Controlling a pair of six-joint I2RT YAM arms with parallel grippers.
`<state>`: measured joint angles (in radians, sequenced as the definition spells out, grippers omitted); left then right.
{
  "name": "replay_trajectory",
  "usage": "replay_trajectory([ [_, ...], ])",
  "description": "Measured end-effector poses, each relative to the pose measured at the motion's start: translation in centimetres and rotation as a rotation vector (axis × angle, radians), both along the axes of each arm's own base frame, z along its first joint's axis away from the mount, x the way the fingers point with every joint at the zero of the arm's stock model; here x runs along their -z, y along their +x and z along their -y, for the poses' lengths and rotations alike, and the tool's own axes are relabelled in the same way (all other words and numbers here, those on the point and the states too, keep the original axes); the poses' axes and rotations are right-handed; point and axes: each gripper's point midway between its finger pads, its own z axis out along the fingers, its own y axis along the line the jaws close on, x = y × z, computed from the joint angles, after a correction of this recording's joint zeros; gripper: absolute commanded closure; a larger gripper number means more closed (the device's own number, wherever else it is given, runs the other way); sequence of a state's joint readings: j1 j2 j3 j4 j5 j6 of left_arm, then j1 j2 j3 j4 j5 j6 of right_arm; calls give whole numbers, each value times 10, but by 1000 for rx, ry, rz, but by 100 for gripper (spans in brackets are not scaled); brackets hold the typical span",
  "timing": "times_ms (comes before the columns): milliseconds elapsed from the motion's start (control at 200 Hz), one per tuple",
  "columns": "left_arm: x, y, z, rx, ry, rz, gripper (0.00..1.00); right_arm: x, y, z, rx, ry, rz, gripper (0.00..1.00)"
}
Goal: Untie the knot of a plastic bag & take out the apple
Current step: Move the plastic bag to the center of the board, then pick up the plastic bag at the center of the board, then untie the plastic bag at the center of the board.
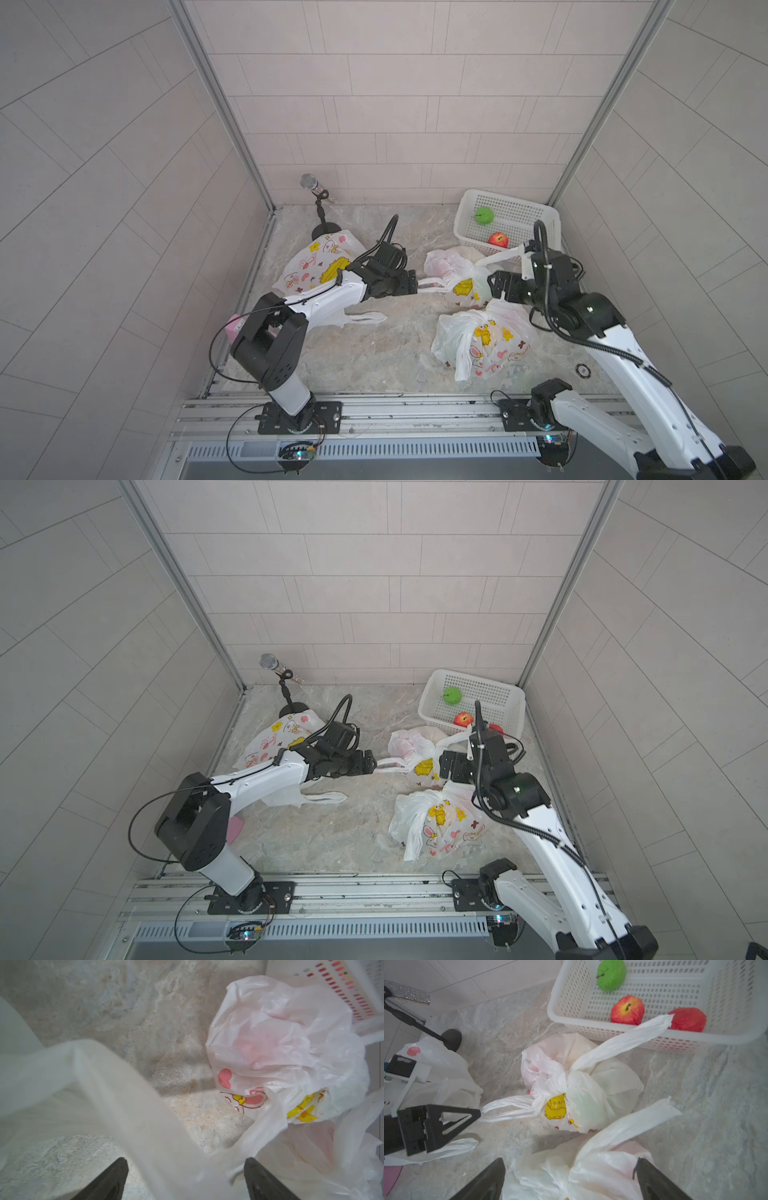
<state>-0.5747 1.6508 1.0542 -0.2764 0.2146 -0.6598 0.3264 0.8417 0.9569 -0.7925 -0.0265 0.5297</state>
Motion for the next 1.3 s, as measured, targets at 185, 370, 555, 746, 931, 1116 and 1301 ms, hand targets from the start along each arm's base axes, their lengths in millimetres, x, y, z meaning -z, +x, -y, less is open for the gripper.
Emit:
replay_trajectory([
  [185,22,27,-90,-196,36,-71,14,38,-35,-6,-11,-23,-123,0],
  [370,-20,28,-129,-255,56,-8,14,93,-56,-24,-66,-81,-267,8],
  [555,-108,21,-115,-191,-30,184,8,113,-47,-41,-116,-128,-314,50],
  [746,-150,-4,-101,-117,-103,268,6,102,-37,-95,-295,-111,-252,93],
  [931,-157,-32,-72,2,-161,276,6,70,-33,-188,-548,-99,-158,100],
  [1116,-135,-63,-54,93,-192,236,6,45,-26,-238,-663,-39,-38,100],
  [1301,-86,-100,-47,160,-173,163,7,63,-15,-235,-653,-24,-22,100],
])
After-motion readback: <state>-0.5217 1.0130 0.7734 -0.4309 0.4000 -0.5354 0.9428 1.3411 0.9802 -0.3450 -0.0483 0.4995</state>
